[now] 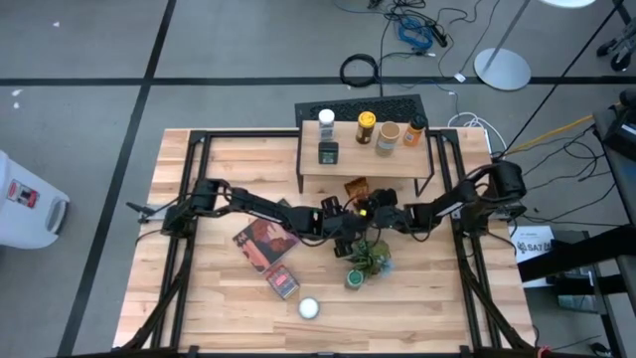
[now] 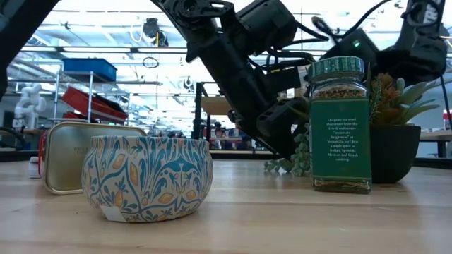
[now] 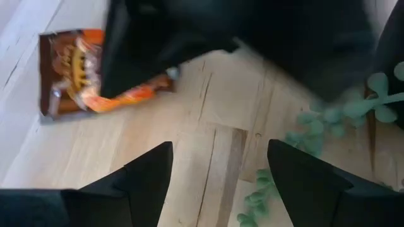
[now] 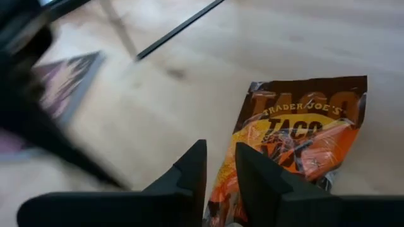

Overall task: Shelf spices
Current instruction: Put the orange seasoning bag on the shelf

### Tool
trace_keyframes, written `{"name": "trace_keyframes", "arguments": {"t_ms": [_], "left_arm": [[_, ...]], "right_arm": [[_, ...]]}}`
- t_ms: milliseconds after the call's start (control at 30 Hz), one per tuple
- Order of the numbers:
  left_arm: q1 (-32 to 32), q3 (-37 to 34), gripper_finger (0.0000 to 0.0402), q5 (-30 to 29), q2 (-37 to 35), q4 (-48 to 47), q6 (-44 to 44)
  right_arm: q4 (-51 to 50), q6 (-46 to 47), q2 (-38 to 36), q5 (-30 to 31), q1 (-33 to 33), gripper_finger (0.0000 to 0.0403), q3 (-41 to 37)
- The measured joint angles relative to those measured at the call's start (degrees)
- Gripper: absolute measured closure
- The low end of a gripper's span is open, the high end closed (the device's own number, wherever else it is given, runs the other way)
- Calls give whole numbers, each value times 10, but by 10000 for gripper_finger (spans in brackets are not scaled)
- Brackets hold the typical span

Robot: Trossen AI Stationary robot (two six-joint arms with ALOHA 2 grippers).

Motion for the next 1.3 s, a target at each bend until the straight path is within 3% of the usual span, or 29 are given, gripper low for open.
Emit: {"name": "trace_keyframes", "arguments": {"t_ms": [200,400,533,733,1067,1300], "left_arm": [[-1,0,133,0,0,-2,-1],[-1,0,133,-8,0,0,-2],[-1,0,133,-20,-18,-3,-1],[3,-9,133,-23,-61,-12,-5],[12,-55,133,19,-68,32,-43],[26,-76,133,-1,-67,35,-61]], "right_arm": [[-60,-3,-42,-16,43,333,-1],[-86,-31,-102,9,67,329,-2],[-98,-53,-151,9,66,308,-1],[-201,-35,-211,-10,66,257,-1],[-267,-12,-217,-70,57,164,-1],[-255,-9,-183,-130,26,142,-1]]}}
